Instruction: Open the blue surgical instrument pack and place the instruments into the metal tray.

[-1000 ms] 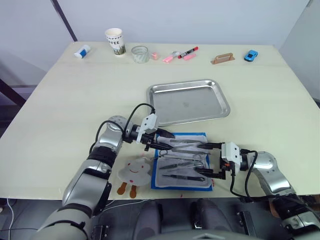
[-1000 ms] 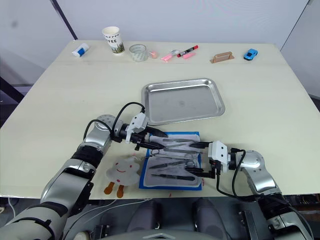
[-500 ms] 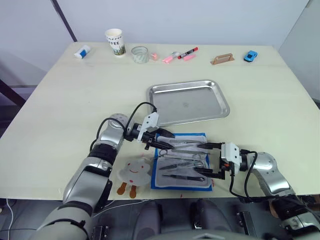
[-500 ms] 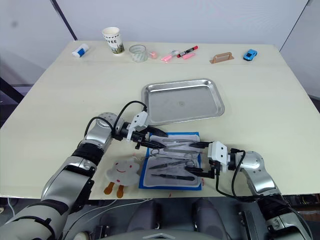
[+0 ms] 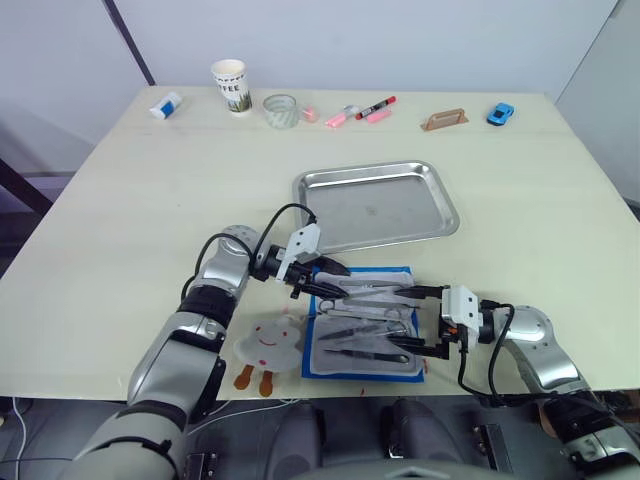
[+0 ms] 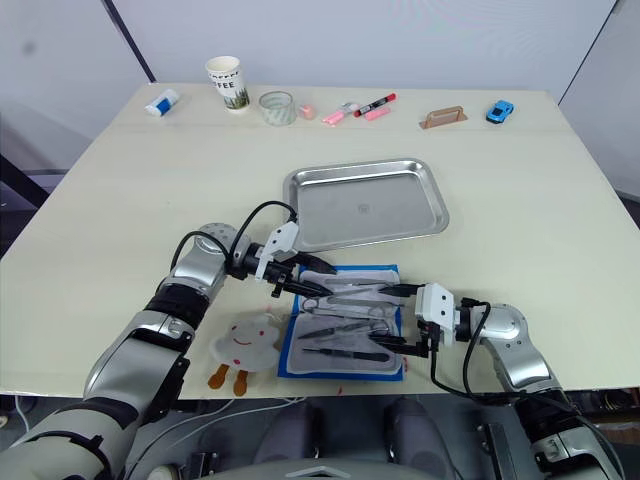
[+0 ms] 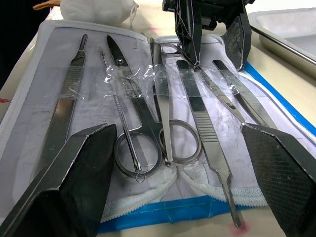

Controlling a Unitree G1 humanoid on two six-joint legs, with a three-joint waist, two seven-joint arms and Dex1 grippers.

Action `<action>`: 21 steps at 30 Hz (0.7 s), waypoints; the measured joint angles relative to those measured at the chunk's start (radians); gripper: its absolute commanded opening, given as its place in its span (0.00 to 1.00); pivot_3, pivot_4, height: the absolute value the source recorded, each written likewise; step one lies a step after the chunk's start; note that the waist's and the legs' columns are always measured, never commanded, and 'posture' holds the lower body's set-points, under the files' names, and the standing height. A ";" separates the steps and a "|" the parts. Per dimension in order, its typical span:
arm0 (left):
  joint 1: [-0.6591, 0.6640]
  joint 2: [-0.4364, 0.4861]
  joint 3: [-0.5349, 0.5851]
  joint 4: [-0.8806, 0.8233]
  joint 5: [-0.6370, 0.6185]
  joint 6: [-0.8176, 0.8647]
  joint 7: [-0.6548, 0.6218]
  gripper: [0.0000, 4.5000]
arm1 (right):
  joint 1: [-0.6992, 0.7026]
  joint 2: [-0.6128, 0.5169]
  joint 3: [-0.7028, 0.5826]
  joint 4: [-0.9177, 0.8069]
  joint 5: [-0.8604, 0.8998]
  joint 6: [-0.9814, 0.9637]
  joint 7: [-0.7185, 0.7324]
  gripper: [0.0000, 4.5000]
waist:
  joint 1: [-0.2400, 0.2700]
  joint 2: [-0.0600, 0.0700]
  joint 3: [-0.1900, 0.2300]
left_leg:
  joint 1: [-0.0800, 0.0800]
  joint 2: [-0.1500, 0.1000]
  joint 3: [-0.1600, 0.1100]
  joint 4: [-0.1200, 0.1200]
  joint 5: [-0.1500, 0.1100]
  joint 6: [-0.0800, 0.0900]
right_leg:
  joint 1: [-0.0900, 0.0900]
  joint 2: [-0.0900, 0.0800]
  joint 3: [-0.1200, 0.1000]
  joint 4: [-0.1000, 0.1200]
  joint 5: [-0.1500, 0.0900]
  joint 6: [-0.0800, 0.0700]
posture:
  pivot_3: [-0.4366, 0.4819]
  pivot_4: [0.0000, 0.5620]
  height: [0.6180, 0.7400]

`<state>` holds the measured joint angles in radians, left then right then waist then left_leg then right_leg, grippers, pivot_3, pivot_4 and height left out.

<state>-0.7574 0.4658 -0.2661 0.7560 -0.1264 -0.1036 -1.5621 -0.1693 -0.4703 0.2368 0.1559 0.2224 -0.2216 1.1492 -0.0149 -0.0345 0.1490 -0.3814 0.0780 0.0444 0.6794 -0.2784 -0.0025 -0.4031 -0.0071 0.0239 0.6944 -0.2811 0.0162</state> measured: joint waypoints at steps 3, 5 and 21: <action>0.000 -0.001 0.000 0.000 0.004 -0.001 0.000 0.45 | 0.000 0.000 0.000 0.000 -0.001 0.000 0.000 0.98 | 0.000 0.000 -0.001 | 0.000 0.000 0.000 0.000 0.000 0.000 | 0.000 0.000 0.000 0.000 0.000 0.000 | 0.48 0.27 0.88; 0.000 -0.002 0.000 0.000 0.006 0.000 0.000 0.36 | 0.000 0.001 0.000 0.000 -0.001 0.000 0.000 0.98 | 0.000 0.000 -0.001 | 0.000 0.000 0.000 0.000 0.000 0.000 | 0.000 0.000 0.000 0.000 0.000 0.000 | 0.48 0.27 0.88; -0.002 0.000 -0.008 0.000 0.019 -0.014 0.001 0.36 | 0.005 0.007 0.000 -0.001 -0.006 -0.002 -0.007 0.98 | -0.001 -0.001 -0.003 | 0.001 0.000 0.001 -0.002 0.000 0.000 | 0.000 0.000 0.001 0.000 0.000 -0.001 | 0.48 0.27 0.88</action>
<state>-0.7598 0.4654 -0.2744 0.7564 -0.1073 -0.1177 -1.5614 -0.1648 -0.4635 0.2366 0.1553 0.2161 -0.2231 1.1424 -0.0160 -0.0359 0.1458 -0.3801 0.0780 0.0451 0.6777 -0.2784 -0.0025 -0.4030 -0.0068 0.0248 0.6944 -0.2815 0.0155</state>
